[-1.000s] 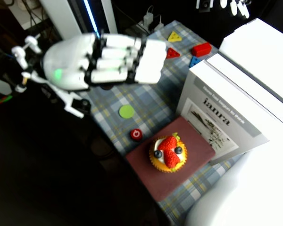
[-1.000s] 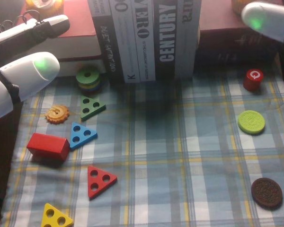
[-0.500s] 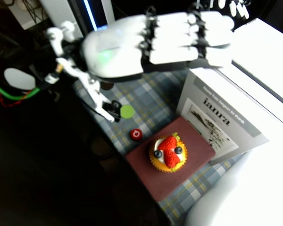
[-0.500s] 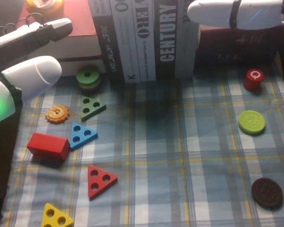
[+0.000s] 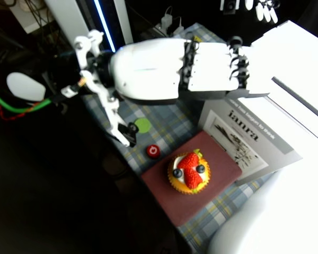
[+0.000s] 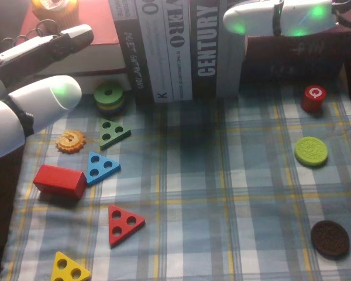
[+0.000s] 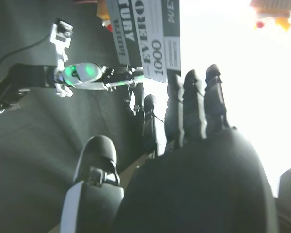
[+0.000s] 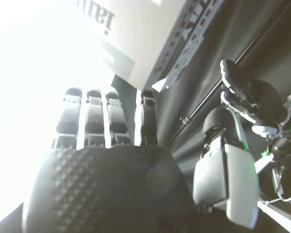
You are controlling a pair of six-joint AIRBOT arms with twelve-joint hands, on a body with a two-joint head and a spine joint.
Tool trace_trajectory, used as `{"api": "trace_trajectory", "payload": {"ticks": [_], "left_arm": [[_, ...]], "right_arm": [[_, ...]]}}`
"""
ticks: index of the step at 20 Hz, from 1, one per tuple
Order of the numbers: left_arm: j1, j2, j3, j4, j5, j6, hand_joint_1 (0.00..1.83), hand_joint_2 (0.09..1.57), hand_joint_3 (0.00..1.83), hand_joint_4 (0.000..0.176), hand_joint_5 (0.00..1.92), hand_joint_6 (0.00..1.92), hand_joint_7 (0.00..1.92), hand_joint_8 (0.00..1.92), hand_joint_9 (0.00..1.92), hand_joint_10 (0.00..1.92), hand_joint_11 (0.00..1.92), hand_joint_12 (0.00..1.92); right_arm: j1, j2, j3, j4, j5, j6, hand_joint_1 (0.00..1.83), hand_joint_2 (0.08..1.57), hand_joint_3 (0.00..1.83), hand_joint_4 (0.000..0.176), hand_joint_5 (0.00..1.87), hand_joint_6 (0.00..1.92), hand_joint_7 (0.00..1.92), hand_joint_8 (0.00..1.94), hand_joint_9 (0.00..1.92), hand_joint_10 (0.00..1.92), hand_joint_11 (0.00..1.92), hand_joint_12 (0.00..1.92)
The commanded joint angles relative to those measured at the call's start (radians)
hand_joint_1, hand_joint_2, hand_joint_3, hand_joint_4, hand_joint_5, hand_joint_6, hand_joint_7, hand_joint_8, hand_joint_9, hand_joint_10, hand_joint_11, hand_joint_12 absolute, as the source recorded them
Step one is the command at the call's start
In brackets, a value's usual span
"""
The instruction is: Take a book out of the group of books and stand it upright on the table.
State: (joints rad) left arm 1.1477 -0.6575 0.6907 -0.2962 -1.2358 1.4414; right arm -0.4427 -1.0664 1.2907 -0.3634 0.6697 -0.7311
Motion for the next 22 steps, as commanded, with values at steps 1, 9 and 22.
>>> {"api": "trace_trajectory", "payload": {"ticks": [1,9,22], "left_arm": [[-0.006,-0.002,0.005,0.008,-0.118,-0.013,0.0,1.29,0.01,0.165,0.25,0.0,0.23,0.0,0.14,0.0,0.0,0.0],[-0.006,-0.009,0.014,0.006,-0.124,-0.048,0.03,1.32,0.01,0.142,0.3,0.02,0.24,0.0,0.12,0.0,0.0,0.0],[0.007,-0.005,0.004,-0.007,-0.145,-0.05,0.02,1.33,0.0,0.134,0.36,0.01,0.26,0.01,0.13,0.0,0.0,0.0]], "right_arm": [[0.018,-0.002,0.006,0.024,0.086,0.003,0.0,1.09,0.0,0.176,0.22,0.01,0.0,0.0,0.0,0.0,0.0,0.0],[0.017,0.018,-0.054,0.004,0.089,0.0,0.0,1.13,0.01,0.176,0.26,0.02,0.0,0.0,0.0,0.0,0.0,0.0],[-0.132,0.128,-0.191,0.036,0.287,-0.009,0.0,1.18,0.01,0.155,0.84,0.03,0.0,0.0,0.0,0.0,0.0,0.0]]}}
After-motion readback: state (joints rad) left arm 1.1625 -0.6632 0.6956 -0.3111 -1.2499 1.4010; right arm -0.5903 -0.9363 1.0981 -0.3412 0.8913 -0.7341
